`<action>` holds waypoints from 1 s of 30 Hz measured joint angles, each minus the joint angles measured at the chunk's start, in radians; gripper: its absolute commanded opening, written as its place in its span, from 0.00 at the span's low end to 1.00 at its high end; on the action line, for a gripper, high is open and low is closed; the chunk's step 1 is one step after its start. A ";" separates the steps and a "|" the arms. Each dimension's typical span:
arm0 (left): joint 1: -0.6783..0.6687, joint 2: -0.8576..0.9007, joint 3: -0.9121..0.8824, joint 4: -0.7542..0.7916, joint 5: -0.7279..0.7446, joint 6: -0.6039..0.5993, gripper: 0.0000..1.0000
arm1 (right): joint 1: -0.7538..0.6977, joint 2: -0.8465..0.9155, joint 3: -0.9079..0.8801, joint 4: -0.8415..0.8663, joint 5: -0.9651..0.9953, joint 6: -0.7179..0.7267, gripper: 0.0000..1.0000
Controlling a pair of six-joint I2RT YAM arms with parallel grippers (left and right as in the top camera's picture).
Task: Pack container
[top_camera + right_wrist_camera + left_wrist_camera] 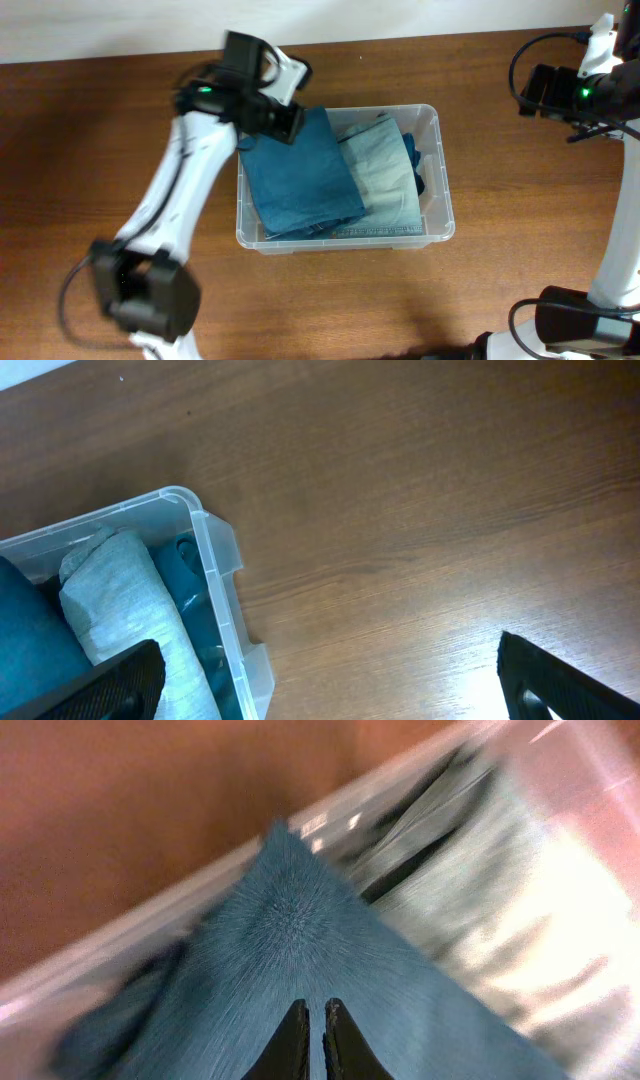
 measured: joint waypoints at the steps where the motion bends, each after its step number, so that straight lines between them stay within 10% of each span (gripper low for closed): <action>1: -0.008 0.045 0.000 0.000 -0.001 -0.006 0.08 | 0.000 0.000 0.000 0.000 0.000 0.000 0.99; 16: -0.090 0.262 0.085 -0.130 0.085 0.072 0.02 | 0.000 0.000 0.000 0.000 0.000 0.000 0.98; 25: 0.020 0.152 0.160 -0.259 -0.077 0.056 0.59 | 0.004 0.000 0.000 0.000 -0.049 -0.039 0.98; 30: 0.237 -0.033 0.184 -0.254 -0.146 0.032 0.62 | 0.037 0.002 0.000 -0.002 -0.055 -0.056 0.99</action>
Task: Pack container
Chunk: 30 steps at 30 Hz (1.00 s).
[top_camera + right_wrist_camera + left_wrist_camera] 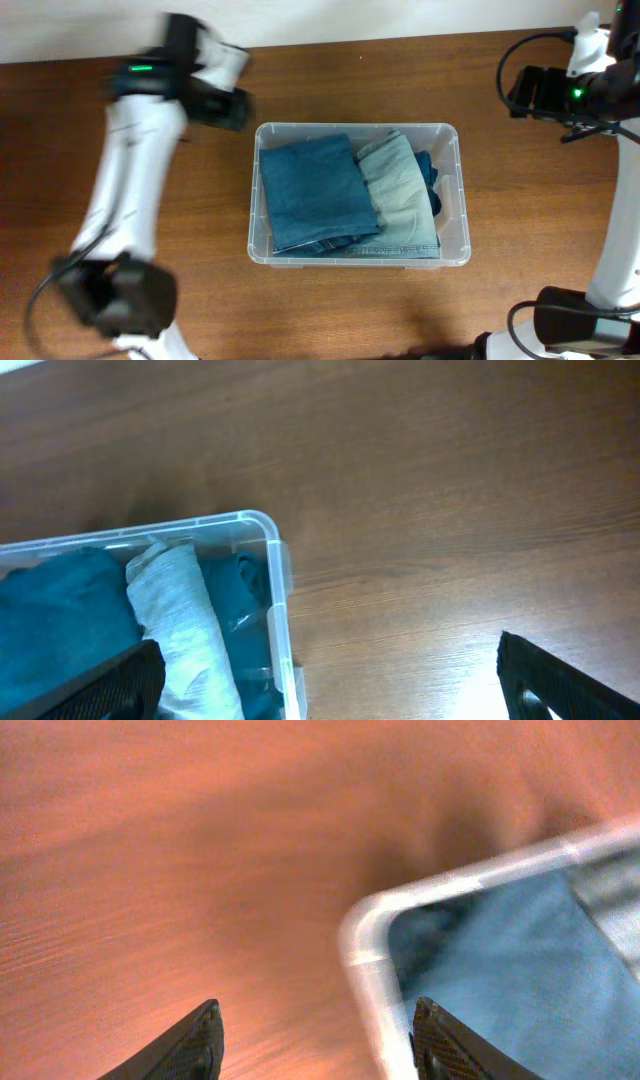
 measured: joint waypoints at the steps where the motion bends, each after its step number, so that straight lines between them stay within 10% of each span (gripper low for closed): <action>1: 0.045 -0.028 0.006 -0.002 -0.008 -0.010 0.62 | 0.003 0.001 0.000 -0.002 0.002 0.001 0.99; 4: 0.183 -0.083 0.019 -0.018 -0.030 -0.049 0.62 | 0.009 0.006 -0.042 0.003 0.021 0.011 0.91; 9: 0.316 -0.077 0.011 -0.048 -0.024 -0.082 0.62 | 0.009 0.034 -0.233 0.039 0.038 0.035 0.26; 20: 0.373 -0.077 0.008 -0.051 -0.015 -0.097 0.62 | 0.009 0.074 -0.711 0.309 -0.003 0.055 0.47; 30: 0.373 -0.077 0.008 -0.051 0.018 -0.097 0.63 | 0.000 0.075 -0.800 0.506 -0.225 -0.067 0.49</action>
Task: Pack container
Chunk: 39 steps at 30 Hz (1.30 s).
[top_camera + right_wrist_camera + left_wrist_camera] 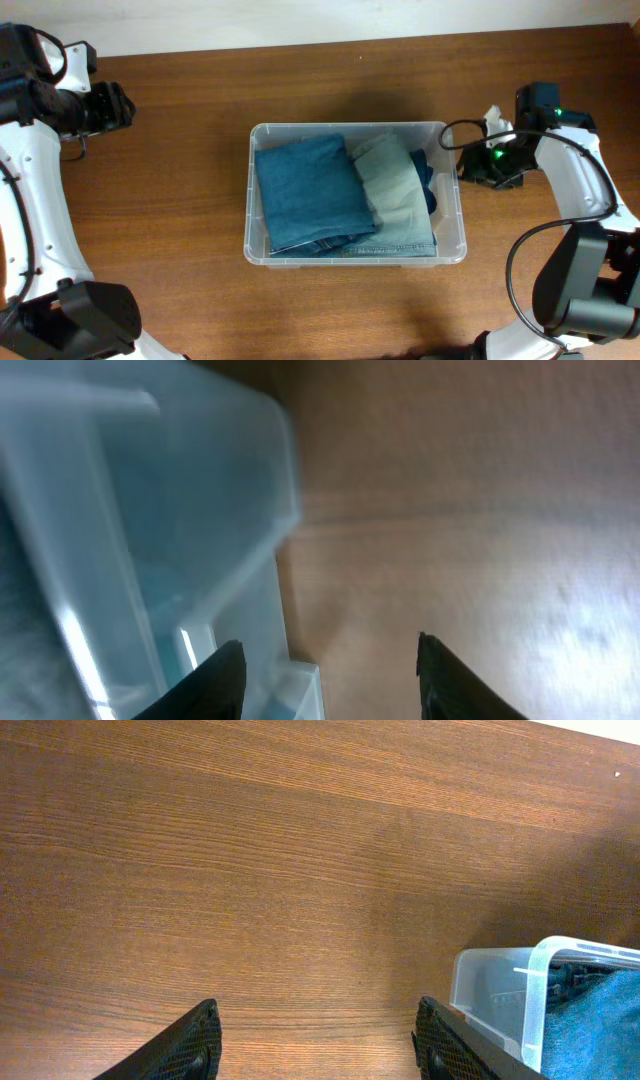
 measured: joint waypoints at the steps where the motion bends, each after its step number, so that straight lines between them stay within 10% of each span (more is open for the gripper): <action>1: 0.000 0.000 0.000 0.000 0.003 0.000 0.62 | 0.000 0.000 0.000 0.023 -0.015 -0.006 0.49; 13: 0.000 0.000 0.000 -0.008 0.007 0.000 0.63 | 0.008 0.000 0.000 0.119 -0.137 -0.073 0.60; 19: 0.000 0.000 0.000 -0.011 0.007 0.000 0.63 | 0.028 0.000 0.009 0.152 -0.134 -0.081 0.99; 29: -0.031 0.000 -0.022 0.028 -0.014 0.058 0.63 | 0.050 0.001 0.317 0.098 0.100 -0.071 0.99; 31: -0.054 0.000 -0.056 0.061 -0.039 0.086 1.00 | 0.050 0.001 0.349 0.107 0.120 -0.069 0.98; 39: -0.106 0.013 -0.198 0.061 -0.098 0.134 1.00 | 0.051 0.001 0.373 -0.007 0.123 -0.098 0.98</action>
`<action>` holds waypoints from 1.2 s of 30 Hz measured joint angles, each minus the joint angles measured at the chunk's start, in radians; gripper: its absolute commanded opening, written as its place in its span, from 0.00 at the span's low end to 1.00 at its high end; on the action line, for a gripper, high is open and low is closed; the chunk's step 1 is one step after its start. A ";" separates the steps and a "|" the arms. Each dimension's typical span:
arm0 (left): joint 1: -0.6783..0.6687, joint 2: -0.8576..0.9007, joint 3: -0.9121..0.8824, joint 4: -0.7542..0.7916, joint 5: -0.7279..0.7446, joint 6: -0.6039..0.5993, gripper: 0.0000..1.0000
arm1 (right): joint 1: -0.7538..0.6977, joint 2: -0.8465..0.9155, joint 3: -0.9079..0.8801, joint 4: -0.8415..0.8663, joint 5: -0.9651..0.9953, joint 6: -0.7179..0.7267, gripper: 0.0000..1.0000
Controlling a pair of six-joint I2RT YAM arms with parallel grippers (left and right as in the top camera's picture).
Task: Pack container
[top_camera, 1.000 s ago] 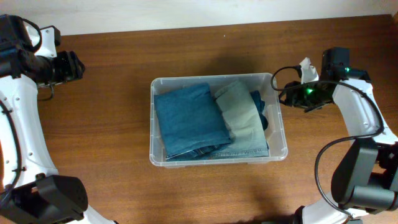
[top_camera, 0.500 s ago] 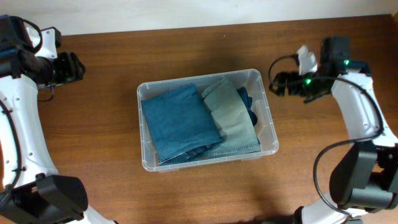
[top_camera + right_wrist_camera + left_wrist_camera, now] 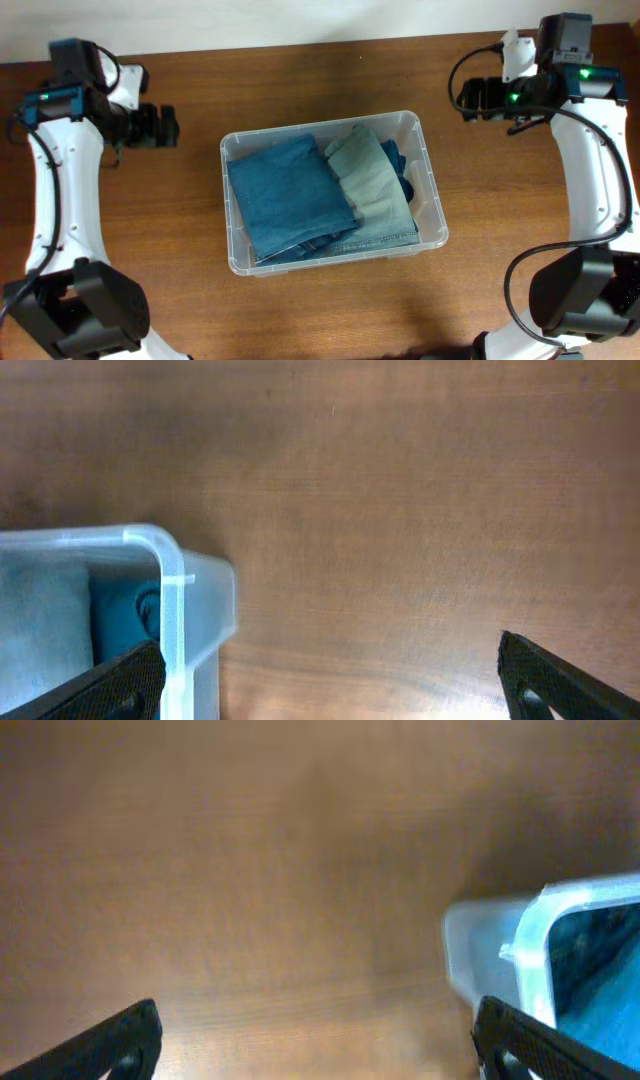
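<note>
A clear plastic container [image 3: 335, 255] sits mid-table, slightly turned. Inside lie folded dark blue jeans [image 3: 285, 205] on the left, pale blue jeans [image 3: 370, 190] beside them, and a darker piece [image 3: 402, 178] against the right wall. My left gripper [image 3: 160, 128] hovers open over bare wood left of the container; the left wrist view shows the gripper [image 3: 320, 1050] empty, with the container's corner [image 3: 530, 950] at its right. My right gripper [image 3: 470, 98] is open at the back right, and it [image 3: 340, 685] is empty, with a container corner [image 3: 170, 590] at lower left.
The brown wooden table [image 3: 540, 260] spreads around the container. A pale wall edge runs along the far side [image 3: 300, 20]. Both arm bases stand at the near edge, left [image 3: 80, 310] and right [image 3: 580, 300].
The container now sits further left and slightly turned. My right gripper has left the container's right wall for the back right, jaws wider. My left gripper has moved right, nearer the container.
My left gripper was shut over the dark blue jeans inside the skewed container. Then it was open outside at the back left, later at the far left, while my right gripper stood at the container's right wall. Now both grippers are open, apart from the shifted container.
</note>
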 measured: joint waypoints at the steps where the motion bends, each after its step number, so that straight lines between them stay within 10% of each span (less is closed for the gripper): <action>1: 0.000 0.000 -0.003 -0.022 -0.002 0.003 1.00 | 0.000 0.000 0.000 -0.014 0.000 0.002 0.98; 10: 0.002 -0.074 -0.108 -0.032 0.037 0.041 1.00 | 0.004 -0.106 -0.050 -0.075 0.035 0.013 0.98; 25: 0.002 -1.006 -0.900 0.381 0.060 -0.024 1.00 | 0.174 -0.955 -0.736 0.169 0.109 0.015 0.98; 36: 0.002 -1.194 -0.954 0.345 0.060 -0.033 1.00 | 0.175 -1.113 -0.766 0.079 0.113 0.015 0.98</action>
